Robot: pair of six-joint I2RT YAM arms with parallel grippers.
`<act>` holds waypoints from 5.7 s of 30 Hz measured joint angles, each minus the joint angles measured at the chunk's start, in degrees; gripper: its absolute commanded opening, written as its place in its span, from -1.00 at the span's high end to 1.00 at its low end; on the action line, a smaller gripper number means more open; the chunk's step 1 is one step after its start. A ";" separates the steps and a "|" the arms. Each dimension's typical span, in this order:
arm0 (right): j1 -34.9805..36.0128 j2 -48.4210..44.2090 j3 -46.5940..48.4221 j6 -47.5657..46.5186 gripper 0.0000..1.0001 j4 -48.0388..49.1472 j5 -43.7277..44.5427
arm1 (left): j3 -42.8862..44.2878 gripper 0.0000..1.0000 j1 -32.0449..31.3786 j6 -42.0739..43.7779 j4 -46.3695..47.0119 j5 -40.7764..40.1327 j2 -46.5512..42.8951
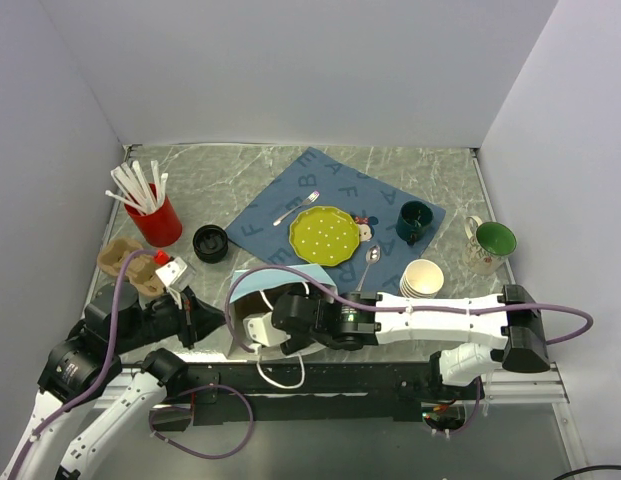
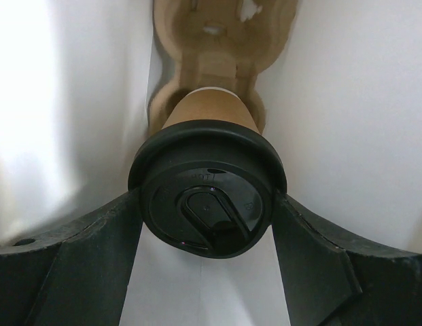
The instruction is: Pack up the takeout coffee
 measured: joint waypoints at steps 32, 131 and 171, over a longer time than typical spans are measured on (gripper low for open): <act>-3.87 2.36 -0.83 1.55 -0.08 2.62 -0.20 | -0.13 0.98 0.00 -0.28 0.81 0.07 -1.27; -9.09 4.98 -1.36 3.10 -1.00 6.93 -7.91 | 2.34 0.98 0.00 -0.37 1.75 -0.68 5.18; -10.19 3.89 -0.39 1.16 -1.00 4.68 -11.54 | 2.34 0.98 0.00 -0.79 2.36 -0.79 5.64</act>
